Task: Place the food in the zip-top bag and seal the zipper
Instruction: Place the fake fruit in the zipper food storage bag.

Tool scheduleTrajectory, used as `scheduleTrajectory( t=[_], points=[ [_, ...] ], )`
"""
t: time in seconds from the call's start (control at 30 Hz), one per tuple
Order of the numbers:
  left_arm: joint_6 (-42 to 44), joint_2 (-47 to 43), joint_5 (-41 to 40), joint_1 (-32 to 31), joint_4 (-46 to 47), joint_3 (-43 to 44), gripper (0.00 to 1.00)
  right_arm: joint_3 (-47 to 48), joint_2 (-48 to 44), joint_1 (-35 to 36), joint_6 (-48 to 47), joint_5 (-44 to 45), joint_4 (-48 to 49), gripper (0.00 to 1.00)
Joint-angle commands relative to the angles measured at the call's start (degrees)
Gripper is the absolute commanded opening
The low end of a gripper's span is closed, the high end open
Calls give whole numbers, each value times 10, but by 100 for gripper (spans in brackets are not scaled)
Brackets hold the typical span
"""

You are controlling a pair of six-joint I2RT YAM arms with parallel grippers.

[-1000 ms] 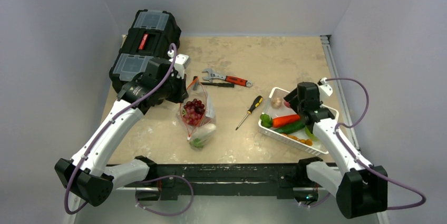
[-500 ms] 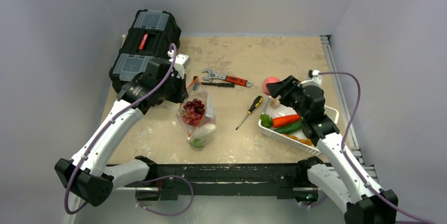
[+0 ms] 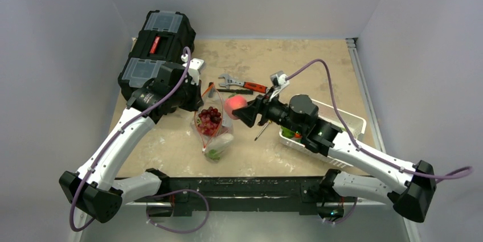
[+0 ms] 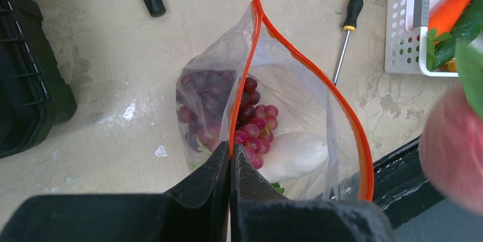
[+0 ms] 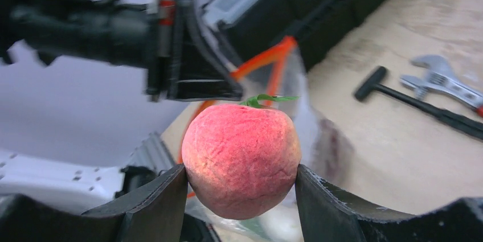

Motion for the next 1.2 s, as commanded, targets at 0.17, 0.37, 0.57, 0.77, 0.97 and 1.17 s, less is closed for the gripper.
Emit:
scheduleTrajectory(
  t=[0.17, 0.37, 0.57, 0.77, 0.97, 1.17],
  points=[
    [14, 0, 1, 3, 10, 3, 0, 109, 80, 124, -106, 66, 16, 0],
    [14, 0, 0, 3, 11, 2, 0, 149, 136, 168, -121, 135, -5, 2],
    [15, -1, 0, 3, 10, 3, 0, 180, 174, 190, -124, 197, -34, 13],
    [15, -1, 0, 3, 9, 3, 0, 204, 205, 197, -115, 235, -56, 36],
    [15, -2, -2, 3, 9, 3, 0, 232, 227, 197, -106, 277, -90, 57],
    [15, -2, -2, 3, 10, 3, 0, 240, 224, 198, -114, 294, -113, 71]
  ],
)
